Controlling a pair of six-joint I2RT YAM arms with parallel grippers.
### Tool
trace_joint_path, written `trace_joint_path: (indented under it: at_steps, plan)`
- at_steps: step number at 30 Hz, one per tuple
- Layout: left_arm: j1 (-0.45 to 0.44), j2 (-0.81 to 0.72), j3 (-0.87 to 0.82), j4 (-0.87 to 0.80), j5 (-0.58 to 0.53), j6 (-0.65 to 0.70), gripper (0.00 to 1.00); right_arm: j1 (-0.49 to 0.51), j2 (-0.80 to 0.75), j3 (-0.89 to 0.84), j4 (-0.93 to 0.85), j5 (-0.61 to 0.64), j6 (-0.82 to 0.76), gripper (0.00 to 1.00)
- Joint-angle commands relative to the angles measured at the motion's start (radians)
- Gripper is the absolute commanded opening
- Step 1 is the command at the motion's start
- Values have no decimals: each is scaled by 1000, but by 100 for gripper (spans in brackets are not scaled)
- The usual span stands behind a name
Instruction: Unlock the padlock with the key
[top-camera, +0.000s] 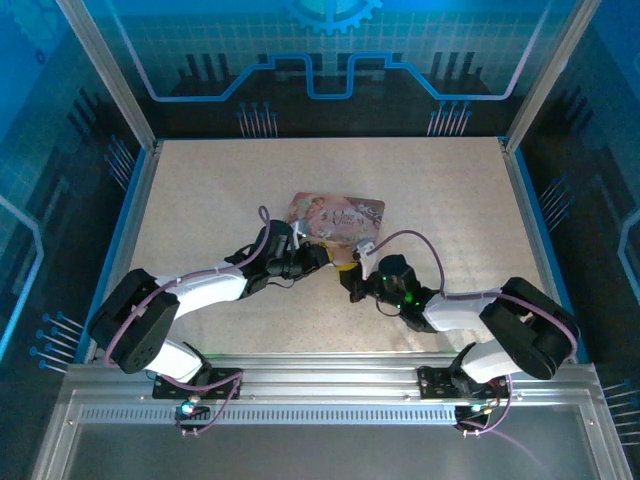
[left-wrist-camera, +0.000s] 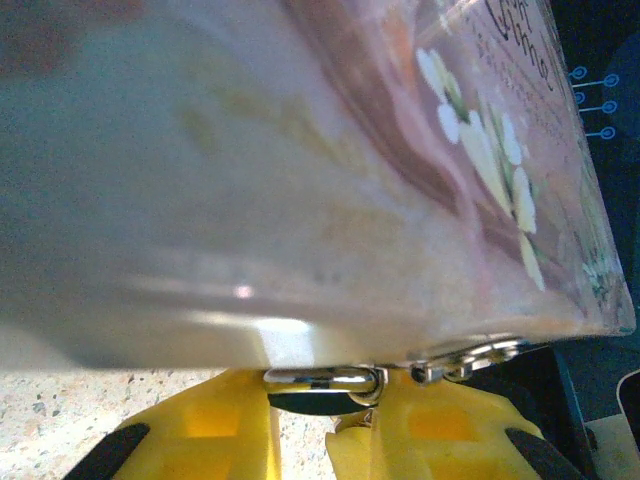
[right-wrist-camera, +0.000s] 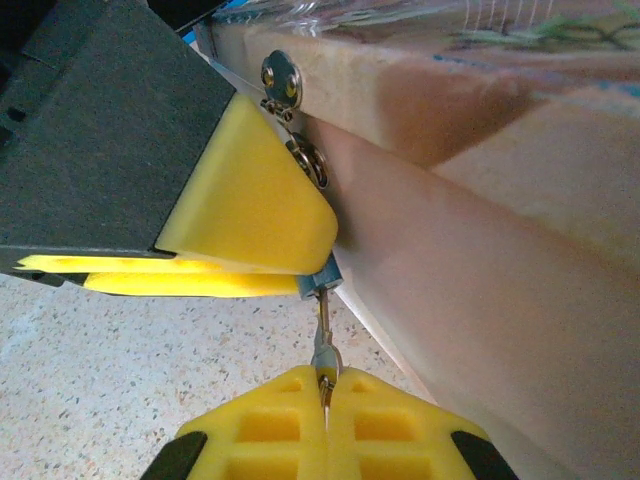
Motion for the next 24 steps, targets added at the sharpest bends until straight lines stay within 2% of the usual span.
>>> trace_joint_path:
  at_steps: [1,12,24]
  plan:
    - [-18,-43,3,53,49,-41,10,28,18,6,114,14,-24,3]
    - [-24,-70,12,14,75,-47,10,30,66,34,194,17,-96,3]
    - [-24,-89,34,-38,106,-32,10,-38,91,73,206,-85,-151,3]
